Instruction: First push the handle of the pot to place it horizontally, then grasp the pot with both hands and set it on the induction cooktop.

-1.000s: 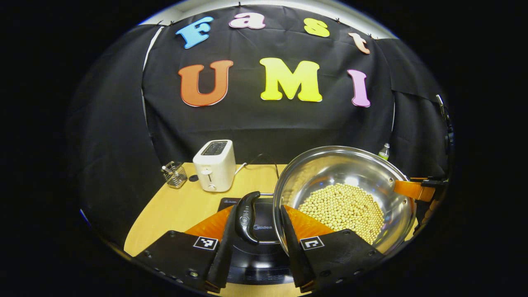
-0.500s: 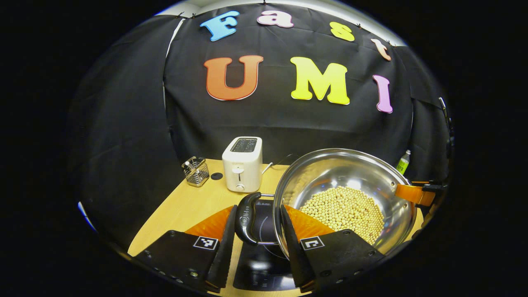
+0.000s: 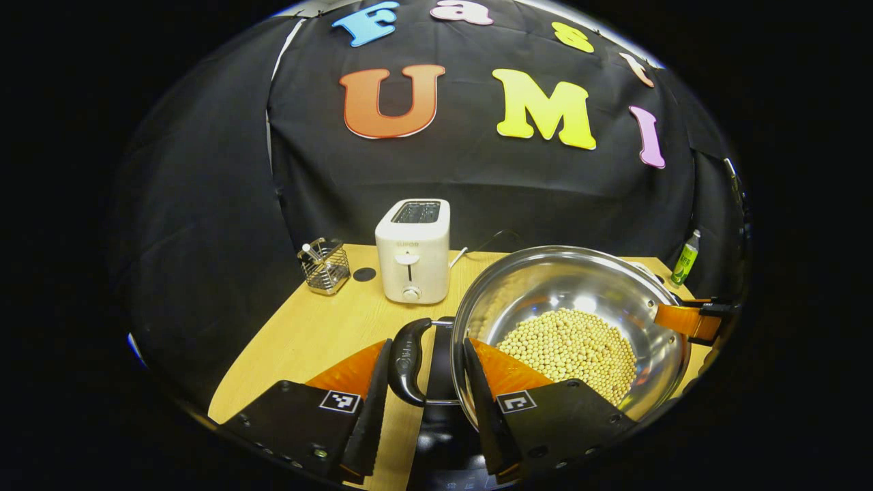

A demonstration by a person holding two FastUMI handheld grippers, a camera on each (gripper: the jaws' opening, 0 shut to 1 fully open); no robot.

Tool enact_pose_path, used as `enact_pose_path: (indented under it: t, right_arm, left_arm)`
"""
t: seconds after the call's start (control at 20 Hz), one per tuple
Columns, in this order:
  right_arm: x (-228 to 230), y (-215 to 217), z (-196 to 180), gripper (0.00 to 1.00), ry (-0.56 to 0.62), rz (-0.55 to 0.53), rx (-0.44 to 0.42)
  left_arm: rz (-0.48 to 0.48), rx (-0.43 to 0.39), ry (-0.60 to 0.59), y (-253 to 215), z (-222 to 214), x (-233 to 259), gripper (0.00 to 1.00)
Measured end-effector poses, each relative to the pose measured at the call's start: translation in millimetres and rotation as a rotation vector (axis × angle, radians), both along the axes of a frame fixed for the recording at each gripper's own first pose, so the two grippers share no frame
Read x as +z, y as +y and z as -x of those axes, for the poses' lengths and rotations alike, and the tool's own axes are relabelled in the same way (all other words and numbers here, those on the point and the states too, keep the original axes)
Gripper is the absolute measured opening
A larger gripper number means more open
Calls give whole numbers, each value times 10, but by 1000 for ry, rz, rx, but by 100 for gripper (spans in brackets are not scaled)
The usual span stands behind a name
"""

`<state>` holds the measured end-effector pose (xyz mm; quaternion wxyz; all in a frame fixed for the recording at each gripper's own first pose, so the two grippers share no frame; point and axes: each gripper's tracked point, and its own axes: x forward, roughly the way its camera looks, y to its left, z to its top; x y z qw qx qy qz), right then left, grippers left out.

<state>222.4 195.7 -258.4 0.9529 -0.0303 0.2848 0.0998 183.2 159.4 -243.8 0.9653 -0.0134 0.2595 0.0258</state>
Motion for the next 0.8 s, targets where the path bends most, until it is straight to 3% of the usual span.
enact_pose_path:
  t: [0.5, 0.8]
  right_arm:
    - [-388, 79, -89, 63, 54, -6, -11]
    - [-373, 104, -153, 63, 24, -22, 0]
  left_arm:
    - [7, 12, 55, 122, -110, -335, 58]
    - [35, -2, 38, 135, -131, -392, 58]
